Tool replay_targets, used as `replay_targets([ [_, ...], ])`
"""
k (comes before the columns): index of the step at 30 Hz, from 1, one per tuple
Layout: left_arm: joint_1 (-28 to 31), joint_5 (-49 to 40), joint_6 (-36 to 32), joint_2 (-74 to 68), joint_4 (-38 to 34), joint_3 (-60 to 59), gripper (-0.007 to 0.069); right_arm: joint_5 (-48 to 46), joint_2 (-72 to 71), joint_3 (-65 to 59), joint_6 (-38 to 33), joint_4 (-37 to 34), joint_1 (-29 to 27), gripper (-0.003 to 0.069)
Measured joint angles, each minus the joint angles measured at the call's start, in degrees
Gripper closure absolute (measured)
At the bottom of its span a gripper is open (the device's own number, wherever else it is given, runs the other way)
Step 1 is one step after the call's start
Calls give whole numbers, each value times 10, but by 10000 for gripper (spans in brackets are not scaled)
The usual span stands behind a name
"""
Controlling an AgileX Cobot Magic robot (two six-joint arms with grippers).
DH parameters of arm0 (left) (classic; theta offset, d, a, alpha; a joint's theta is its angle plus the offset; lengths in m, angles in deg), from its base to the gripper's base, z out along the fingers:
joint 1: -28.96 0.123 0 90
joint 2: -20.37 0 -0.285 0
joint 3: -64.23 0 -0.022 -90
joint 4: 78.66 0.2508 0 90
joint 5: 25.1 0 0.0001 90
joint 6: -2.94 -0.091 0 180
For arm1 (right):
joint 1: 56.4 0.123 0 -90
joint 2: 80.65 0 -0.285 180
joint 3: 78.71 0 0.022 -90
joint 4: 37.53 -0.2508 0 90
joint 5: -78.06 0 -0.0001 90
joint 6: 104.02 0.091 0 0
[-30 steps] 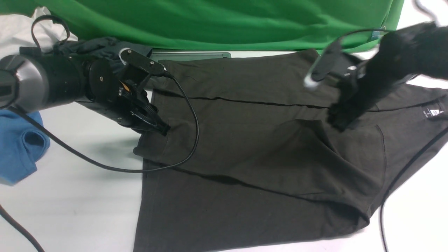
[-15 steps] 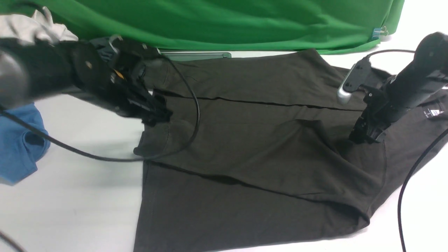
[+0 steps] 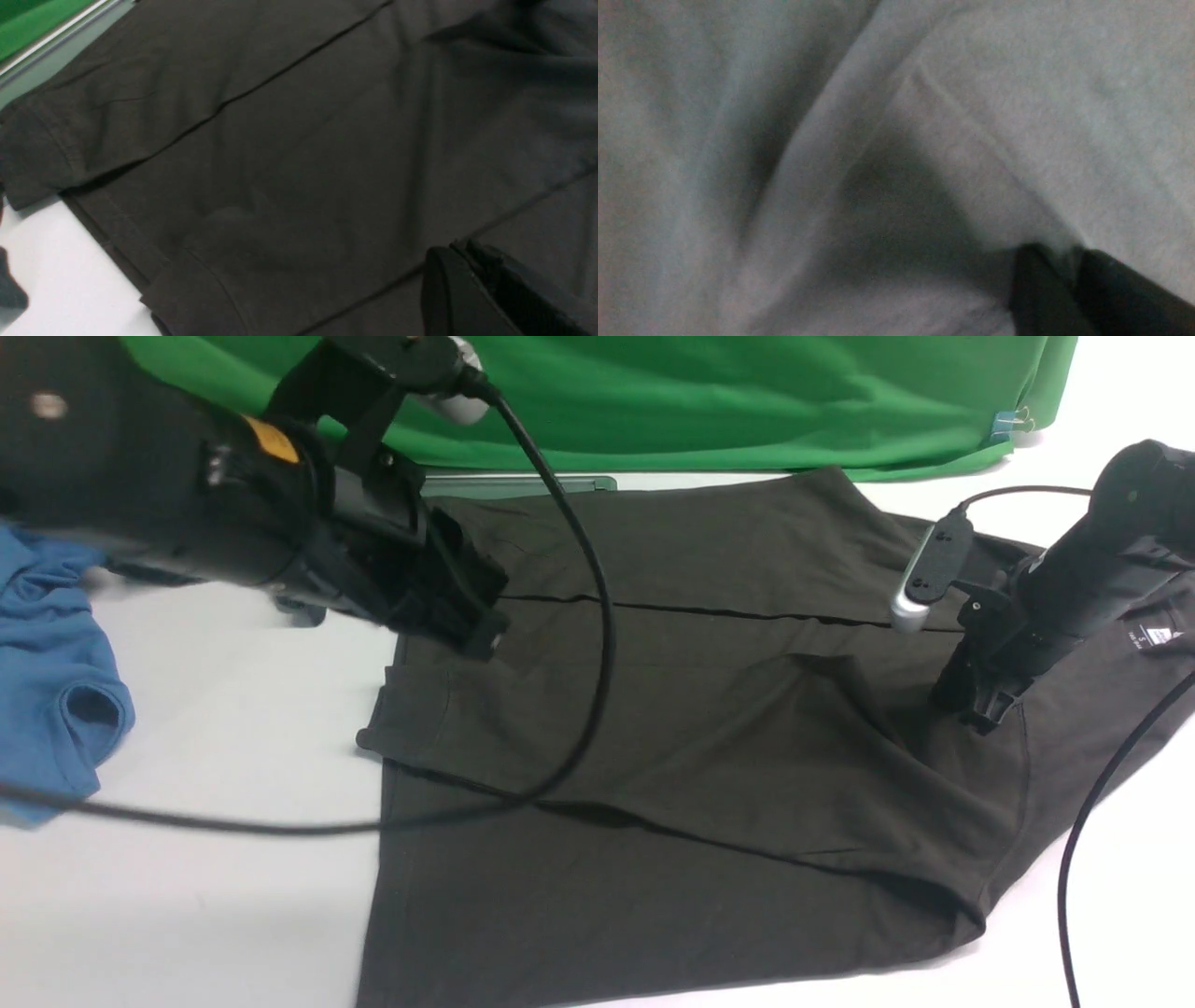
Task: Fold a long-sleeved shirt on a white desktop.
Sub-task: 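Grab the top left corner of the dark shirt with the left gripper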
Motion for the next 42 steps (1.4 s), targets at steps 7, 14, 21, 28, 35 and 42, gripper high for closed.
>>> replay_targets([
  [7, 0, 9, 17, 61, 29, -54, 606, -19, -9, 0, 17, 15, -12, 640],
  [14, 0, 34, 24, 78, 45, -82, 606, -20, -31, 0, 45, 24, -12, 645],
  [21, 0, 45, 26, 78, 47, -88, 606, -18, -36, 0, 69, -9, -14, 529],
  [28, 0, 50, 26, 79, 47, -88, 606, -8, -16, 0, 73, -44, -14, 209],
  [35, 0, 51, 26, 79, 47, -88, 606, 2, -6, 0, 77, -45, -7, 353],
  [42, 0, 51, 26, 79, 47, -88, 606, 11, -4, 0, 107, -42, 2, 388],
])
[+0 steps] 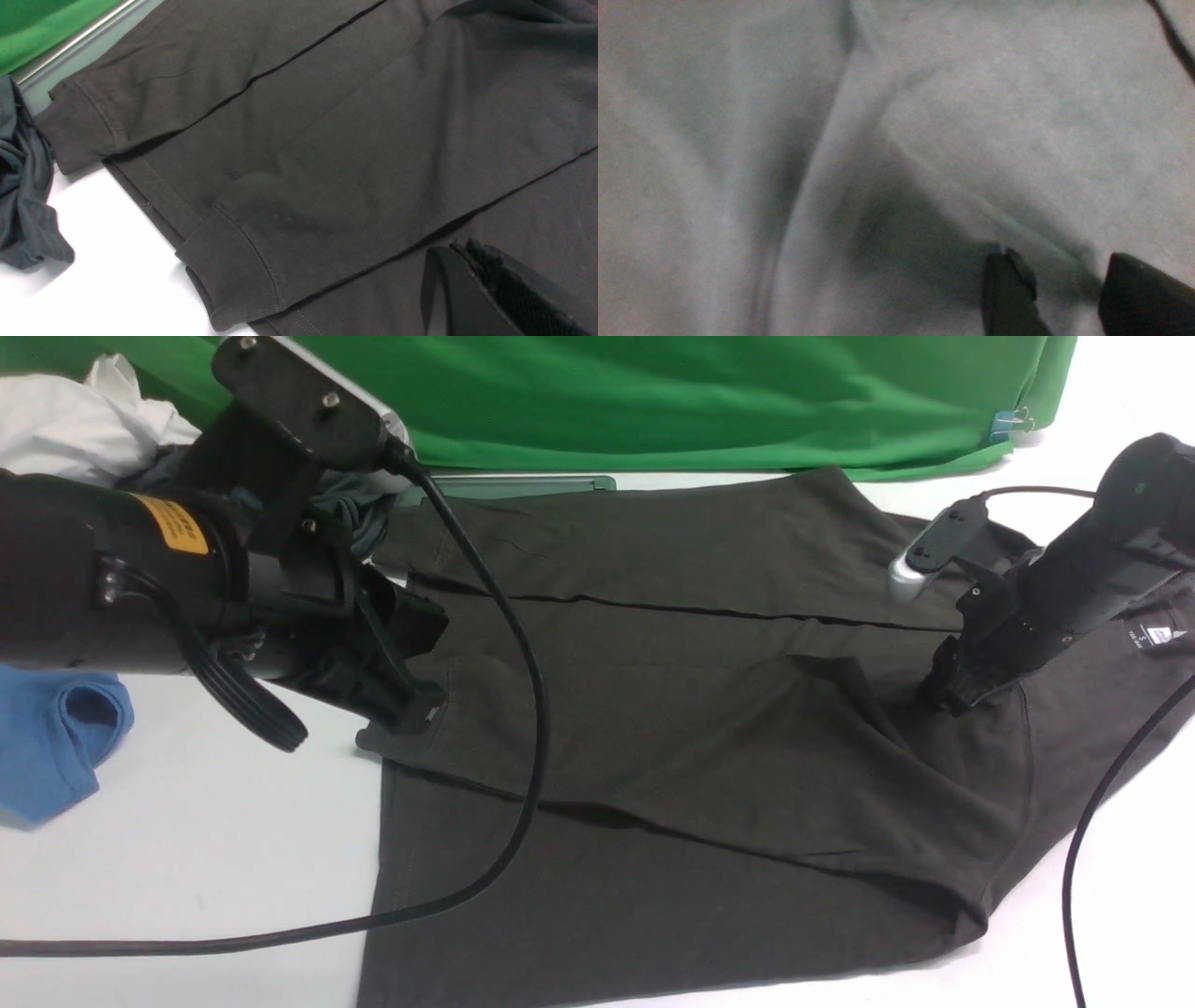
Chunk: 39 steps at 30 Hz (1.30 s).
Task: Fold a long-sleeved shirt on a white desktop.
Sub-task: 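Grab the top left corner of the dark shirt with the left gripper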
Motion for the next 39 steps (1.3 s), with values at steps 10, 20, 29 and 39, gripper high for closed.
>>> replay_targets([
  [10, 0, 0, 0, 0, -1, 0, 606, 5, 6, 0, 90, 42, 8, 370],
  [20, 0, -2, 0, 0, -1, 0, 606, 2, 5, 0, 141, 57, 20, 487],
  [29, 0, -9, 0, 0, -1, 0, 606, 0, 5, 0, 209, 85, 22, 627],
  [39, 0, -14, 0, 0, -1, 0, 606, -6, -31, -1, 285, 138, 23, 638],
])
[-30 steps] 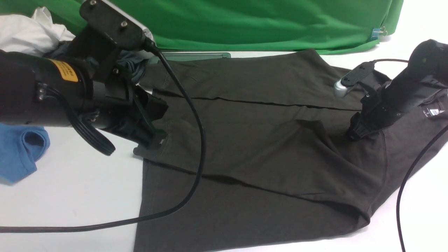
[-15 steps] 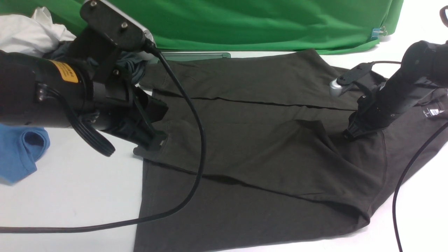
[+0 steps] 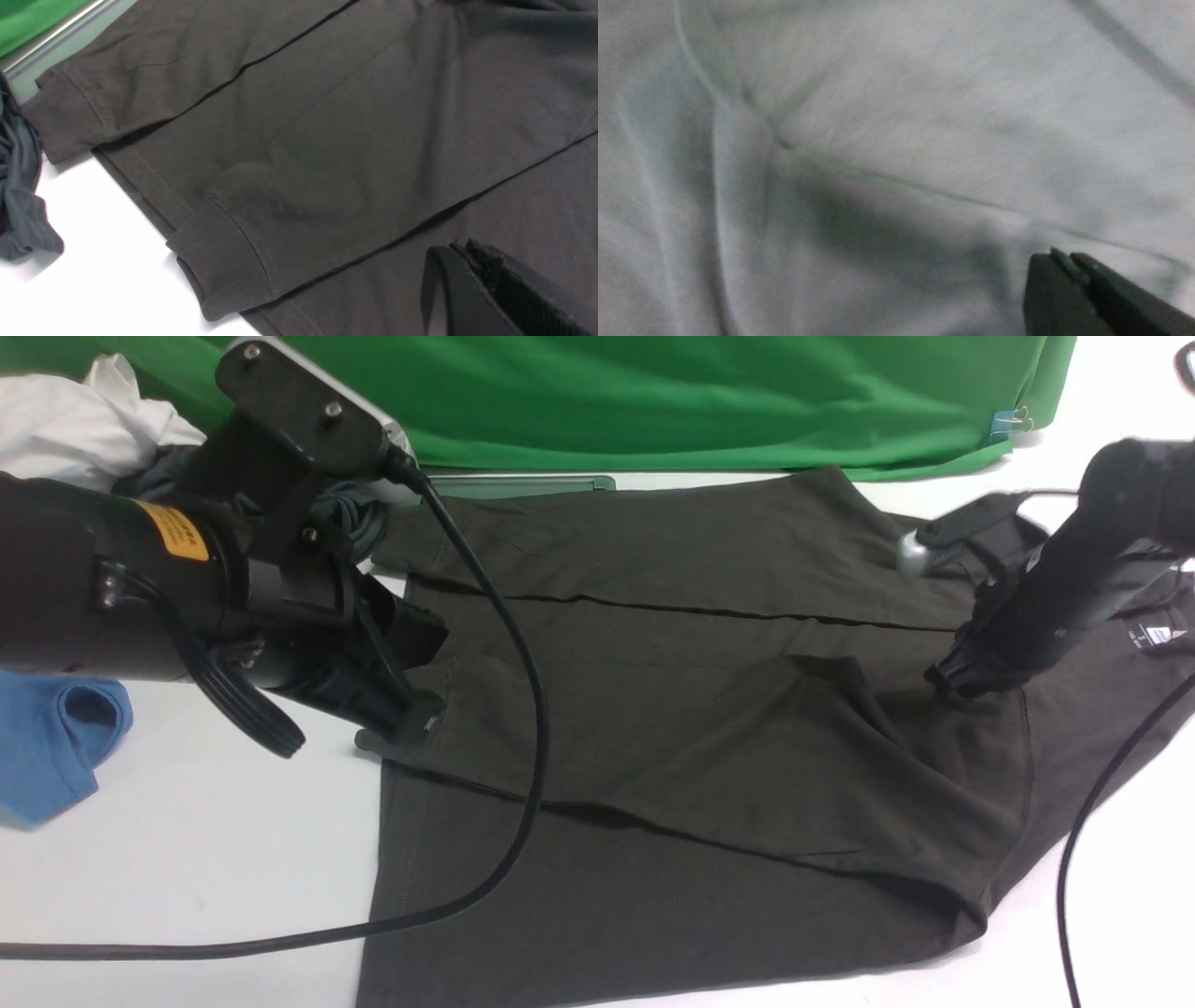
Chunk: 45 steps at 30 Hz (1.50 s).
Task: Fold a long-sleeved shirt on a white desktop.
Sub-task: 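Grab the top left corner of the dark shirt with the left gripper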
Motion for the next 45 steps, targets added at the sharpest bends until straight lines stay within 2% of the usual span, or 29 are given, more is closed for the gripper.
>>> replay_targets([
  [5, 0, 0, 0, 0, 0, 0, 606, -2, -30, 0, 17, 30, 0, 641],
  [9, 0, -1, 0, 0, 0, 0, 606, -7, -31, 0, -9, 41, 0, 610],
  [15, 0, -1, 0, 0, -1, 0, 606, -20, -31, 0, -185, 40, -7, 225],
  [17, 0, -1, 0, 0, -7, 0, 606, -26, -31, 0, -233, 34, -10, 162],
  [18, 0, -1, 0, 0, -12, 0, 606, -28, -30, 0, -279, 26, -13, 117],
  [20, 0, -1, 0, 0, -14, 0, 606, -29, -24, 0, -329, 17, -15, 99],
  [24, 0, -1, 0, 0, -16, 0, 606, -26, 2, 0, -371, 12, -15, 99],
  [30, 0, 2, 0, 0, -16, 0, 606, -26, 26, 2, -377, 7, -17, 118],
  [36, 0, 2, -1, 0, -16, 0, 606, -39, 27, 2, -368, -1, -17, 291],
  [37, 0, 2, -2, 0, -16, 0, 606, -42, 27, 2, -361, -3, -17, 350],
  [39, 0, 2, -2, 0, -16, 0, 606, -44, 27, 2, -358, -4, -17, 421],
  [45, 0, 2, -2, 0, -16, 0, 606, -52, 27, 2, -350, -5, -17, 564],
])
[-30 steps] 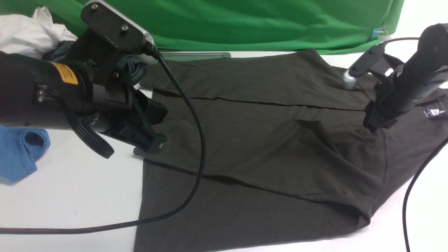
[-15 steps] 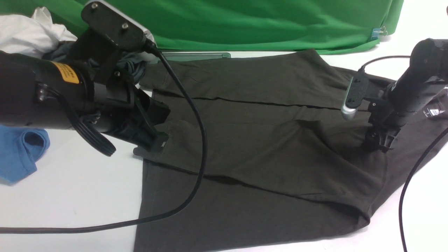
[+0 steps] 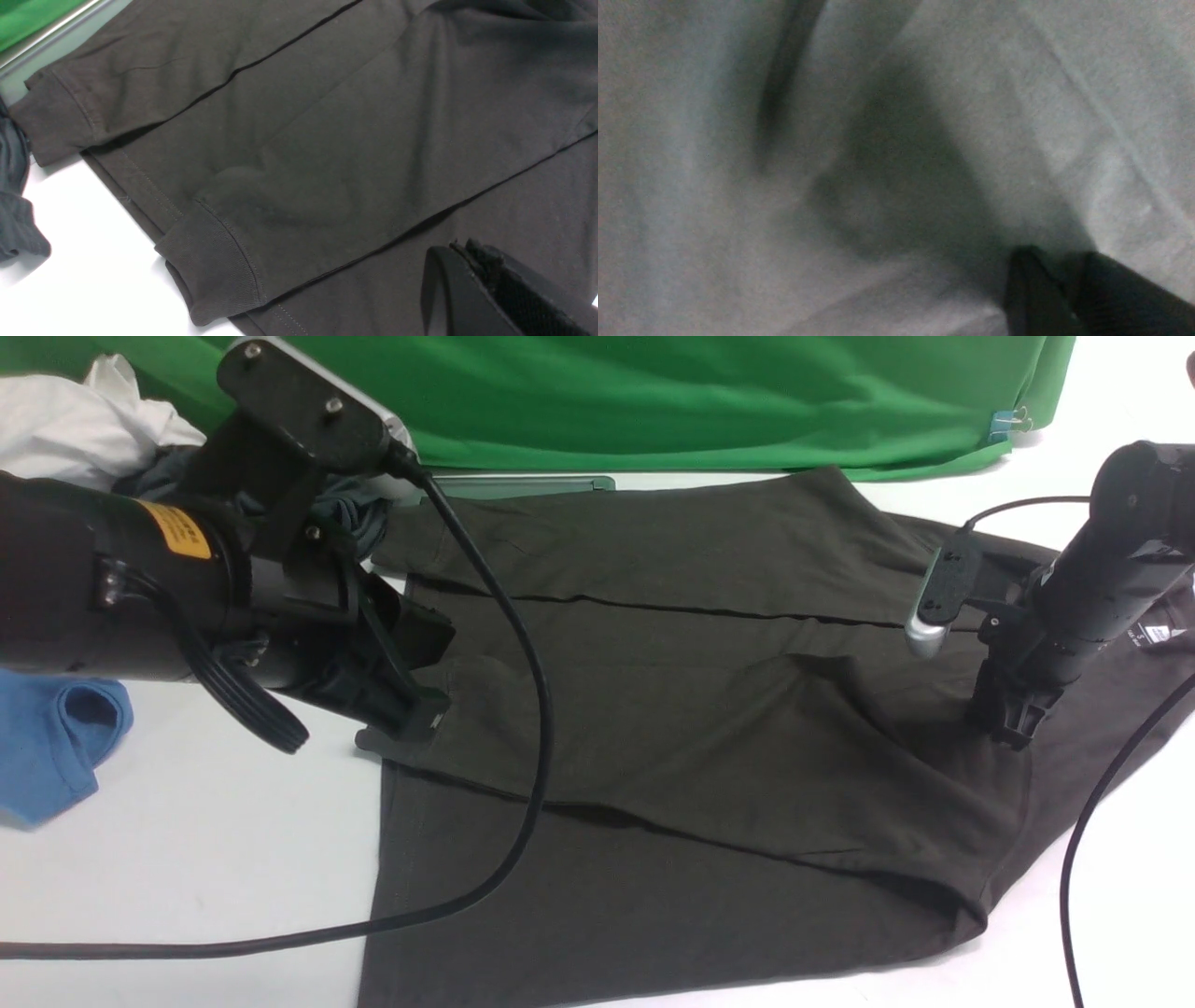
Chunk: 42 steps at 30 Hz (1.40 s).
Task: Fold a long-sleeved shirt on a white desktop.
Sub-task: 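Grab the top left corner of the dark shirt with the left gripper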
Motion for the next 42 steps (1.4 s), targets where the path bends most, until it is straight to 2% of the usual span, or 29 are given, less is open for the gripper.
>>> replay_targets([
  [3, 0, 0, 0, 0, 0, 0, 606, -1, 0, 0, 11, 0, 0, 626],
  [7, 0, 0, 0, 0, 0, 0, 606, 2, 0, 0, 55, 3, 0, 641],
  [13, 0, 0, 0, 0, 0, 0, 606, 15, -3, -1, 232, 68, -2, 641],
  [14, 0, 0, 0, 0, 0, 0, 606, 15, -3, -1, 237, 71, -2, 641],
  [16, 0, 0, 0, 0, 0, 0, 606, 15, -15, -1, 296, 90, -2, 641],
  [22, 0, -5, 0, 0, -2, 0, 606, -17, -109, -10, 412, 88, -2, 641],
  [26, 0, -15, -3, 0, -21, 0, 606, -24, -205, -89, 460, 61, 26, 630],
  [30, 0, -17, -19, 0, -42, 0, 606, -18, -277, -201, 494, 32, 101, 525],
  [33, 0, -18, -24, 0, -50, 0, 606, 36, -304, -285, 521, 27, 171, 337],
  [35, 0, -18, -26, 0, -52, 0, 606, 90, -305, -329, 549, 41, 200, 230],
  [36, 0, -18, -26, 0, -52, 0, 606, 111, -303, -346, 561, 49, 207, 202],
  [39, 0, -19, -27, 0, -52, 0, 606, 164, -290, -375, 605, 89, 214, 191],
  [42, 0, -20, -27, 0, -54, 0, 606, 183, -264, -383, 656, 140, 214, 242],
])
